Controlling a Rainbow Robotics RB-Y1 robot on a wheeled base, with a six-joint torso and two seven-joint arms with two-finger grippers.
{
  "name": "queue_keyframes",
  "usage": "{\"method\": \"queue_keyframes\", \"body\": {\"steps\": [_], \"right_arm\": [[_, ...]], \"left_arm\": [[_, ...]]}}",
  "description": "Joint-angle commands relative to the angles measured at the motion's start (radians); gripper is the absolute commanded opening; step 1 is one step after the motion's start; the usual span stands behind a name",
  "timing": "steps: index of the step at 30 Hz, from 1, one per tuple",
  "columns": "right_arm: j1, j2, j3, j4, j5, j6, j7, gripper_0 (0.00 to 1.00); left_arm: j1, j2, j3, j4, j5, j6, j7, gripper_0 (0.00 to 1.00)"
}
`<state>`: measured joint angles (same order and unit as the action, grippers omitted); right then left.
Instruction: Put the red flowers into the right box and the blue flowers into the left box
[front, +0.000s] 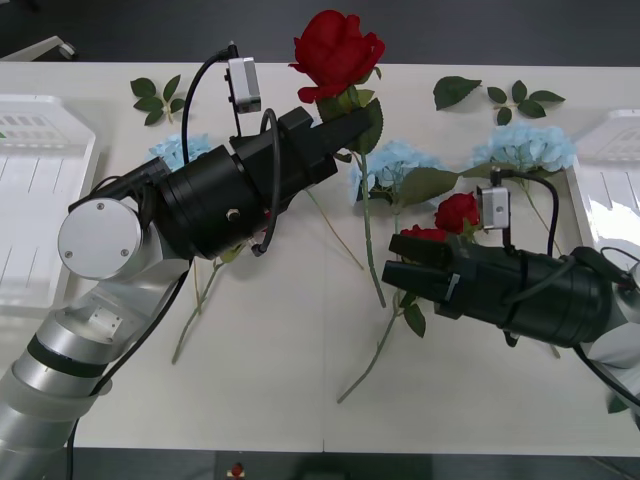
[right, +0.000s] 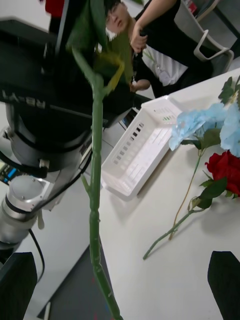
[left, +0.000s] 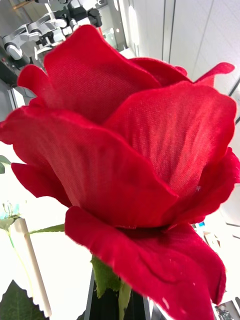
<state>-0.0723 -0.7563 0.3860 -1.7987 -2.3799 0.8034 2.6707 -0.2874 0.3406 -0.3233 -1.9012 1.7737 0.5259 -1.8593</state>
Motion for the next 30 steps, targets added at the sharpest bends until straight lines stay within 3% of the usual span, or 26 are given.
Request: {"method": "queue_keyframes", "body": {"steps": [1,10,17,18,19,20,21,30], "right_arm": [[-0.037,0.061,-0.009,-0.021,0.056,-0.009,0.021,1.0],[-0.146,0.195,0.033,0.098,0.09,-0.021,0.025,1.0],[-0.201,0.216,0.08,0.134,0.09,-0.03,0.025,1.0],[-0.205,0.212,0.08,0.134,0.088,-0.03,0.021,0.9],[-0.207,0.209,0.08,0.136,0.09,-0.03,0.02,0.72],[-0.208,0.204,0.082,0.134,0.088,-0.029,0.017,0.23],[-0.208,0.198,0.085,0.134,0.09,-0.03,0.015,0.0],[-0.208,0.183,0.086,0.136,0.09,-0.032,0.011,0.0]], "left_arm": [[-0.035,-0.012,-0.025,-0.01,-0.007,0.003,0.04,0.0],[-0.035,-0.012,-0.026,-0.009,-0.007,0.003,0.048,0.0],[-0.035,-0.012,-0.026,-0.01,-0.007,0.002,0.054,0.0],[-0.035,-0.012,-0.026,-0.009,-0.007,0.003,0.054,0.0],[-0.035,-0.011,-0.026,-0.009,-0.007,0.002,0.054,0.0],[-0.035,-0.011,-0.026,-0.009,-0.007,0.003,0.055,0.0],[-0.035,-0.011,-0.025,-0.009,-0.007,0.003,0.057,0.0],[-0.035,-0.006,-0.025,-0.009,-0.005,0.002,0.057,0.0]]}}
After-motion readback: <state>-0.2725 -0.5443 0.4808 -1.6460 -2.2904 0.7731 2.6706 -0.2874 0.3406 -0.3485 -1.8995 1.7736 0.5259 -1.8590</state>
